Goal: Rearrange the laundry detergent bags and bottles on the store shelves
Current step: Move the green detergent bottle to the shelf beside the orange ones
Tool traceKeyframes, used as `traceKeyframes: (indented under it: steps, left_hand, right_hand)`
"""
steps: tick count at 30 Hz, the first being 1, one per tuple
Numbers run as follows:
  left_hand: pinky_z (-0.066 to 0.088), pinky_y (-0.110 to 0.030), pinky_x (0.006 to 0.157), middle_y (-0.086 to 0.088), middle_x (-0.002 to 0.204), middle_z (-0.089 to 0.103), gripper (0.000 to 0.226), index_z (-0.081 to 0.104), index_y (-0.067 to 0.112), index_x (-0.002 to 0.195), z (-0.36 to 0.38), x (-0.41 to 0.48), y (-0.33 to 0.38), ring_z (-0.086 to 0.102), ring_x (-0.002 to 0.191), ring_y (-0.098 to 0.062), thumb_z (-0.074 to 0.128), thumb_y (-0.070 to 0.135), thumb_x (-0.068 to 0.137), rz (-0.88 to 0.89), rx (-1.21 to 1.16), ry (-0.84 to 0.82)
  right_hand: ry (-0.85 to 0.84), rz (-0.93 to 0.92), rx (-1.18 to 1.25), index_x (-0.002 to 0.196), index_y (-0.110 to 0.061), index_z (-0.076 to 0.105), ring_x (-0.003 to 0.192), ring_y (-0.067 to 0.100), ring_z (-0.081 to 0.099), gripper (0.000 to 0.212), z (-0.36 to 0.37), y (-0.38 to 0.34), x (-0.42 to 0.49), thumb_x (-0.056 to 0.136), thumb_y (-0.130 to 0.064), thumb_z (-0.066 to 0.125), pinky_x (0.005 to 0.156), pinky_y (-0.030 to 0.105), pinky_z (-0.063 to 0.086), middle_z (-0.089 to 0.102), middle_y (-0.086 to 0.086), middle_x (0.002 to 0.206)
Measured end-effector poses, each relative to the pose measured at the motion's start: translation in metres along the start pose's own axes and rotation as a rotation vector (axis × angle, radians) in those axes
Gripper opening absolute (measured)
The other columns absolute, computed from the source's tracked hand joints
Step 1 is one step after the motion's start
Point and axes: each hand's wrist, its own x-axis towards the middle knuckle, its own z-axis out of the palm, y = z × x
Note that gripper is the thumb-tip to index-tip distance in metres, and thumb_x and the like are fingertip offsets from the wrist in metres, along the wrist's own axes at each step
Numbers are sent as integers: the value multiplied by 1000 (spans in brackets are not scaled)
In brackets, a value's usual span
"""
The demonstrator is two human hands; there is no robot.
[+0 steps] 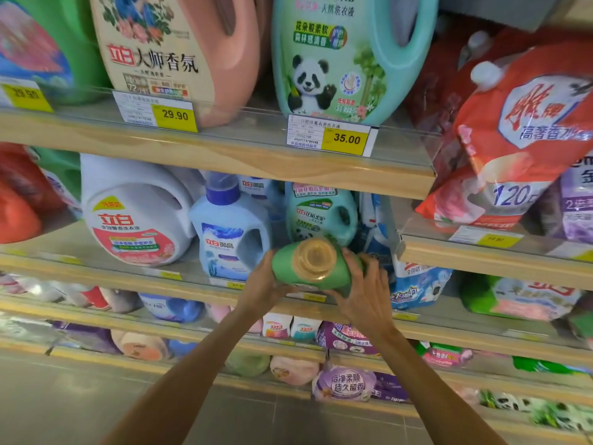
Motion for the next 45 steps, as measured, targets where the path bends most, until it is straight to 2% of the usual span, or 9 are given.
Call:
traceKeyframes:
  steps: [4, 11, 20, 24, 31, 35, 38, 41, 45]
  left_hand:
    - [43, -25, 77, 11, 113, 55, 74, 50, 13, 128, -19, -12, 5, 62, 103, -19, 91, 31, 68, 45, 57, 25]
    - [50, -44, 93, -8, 126, 65, 87, 45, 12, 135, -65, -35, 26, 60, 114, -28, 91, 37, 65, 98, 77, 37]
    - [58, -42, 88, 15, 117, 70, 89, 48, 35, 127, -107, -123, 6, 68, 102, -9, 91, 57, 52, -51, -80, -45]
    - [60, -35, 83, 12, 113, 73, 93, 52, 26, 129, -117, -170, -7, 70, 97, -7, 88, 56, 49, -118, -227, -44]
    - [59, -24, 69, -6, 100, 75, 72, 49, 13, 124, -124, -234, -19, 73, 88, -10, 91, 8, 65, -204, -502, 54]
    - [63, -39, 76, -7, 100, 77, 77, 50, 24, 125, -132, -264, -22, 75, 91, -25, 89, 33, 59, -234, -598, 130]
    - [62, -35, 74, -6, 96, 77, 75, 51, 23, 127, -143, -284, -22, 75, 85, -20, 89, 28, 62, -243, -593, 143]
    - [62, -37, 75, -12, 97, 77, 76, 54, 25, 127, -157, -304, -22, 75, 87, -23, 90, 33, 60, -243, -567, 151]
    - [59, -27, 71, -8, 98, 77, 65, 53, 13, 130, -174, -338, -19, 75, 85, -15, 86, 5, 75, -259, -545, 159]
  right_hand:
    - [18, -44, -5, 142, -27, 34, 99, 30, 48, 104, -11, -11, 2, 57, -37, 93, 81, 49, 55, 37, 10, 113]
    - [-92, 25, 333, 143, -43, 17, 110, 38, 55, 111, -51, -42, 10, 62, -32, 93, 83, 52, 56, 29, 3, 125]
    - [-431, 65, 531, 146, -54, 4, 132, 17, 36, 123, -82, -92, -3, 62, -39, 92, 109, 44, 38, 26, -7, 135]
    - [-523, 53, 584, 150, -51, 3, 126, -7, 23, 124, -81, -121, -23, 65, -34, 91, 109, 24, 26, 18, -19, 137]
    - [-637, 108, 618, 154, -44, 2, 124, 8, 36, 125, -78, -160, -50, 66, -34, 90, 95, 24, 32, 35, -3, 136]
    - [-630, 155, 684, 156, -38, 8, 131, 6, 39, 124, -77, -182, -65, 63, -42, 90, 105, 24, 35, 35, 0, 150]
    - [-645, 171, 716, 153, -43, 9, 136, 15, 40, 124, -78, -199, -80, 56, -55, 85, 111, 38, 37, 39, 0, 147]
    - [-634, 193, 735, 154, -39, 11, 136, 15, 37, 122, -82, -214, -97, 61, -47, 89, 108, 34, 35, 39, 0, 145]
    - [-608, 176, 793, 154, -33, 18, 135, 14, 40, 119, -84, -240, -119, 61, -45, 91, 113, 38, 35, 44, -9, 145]
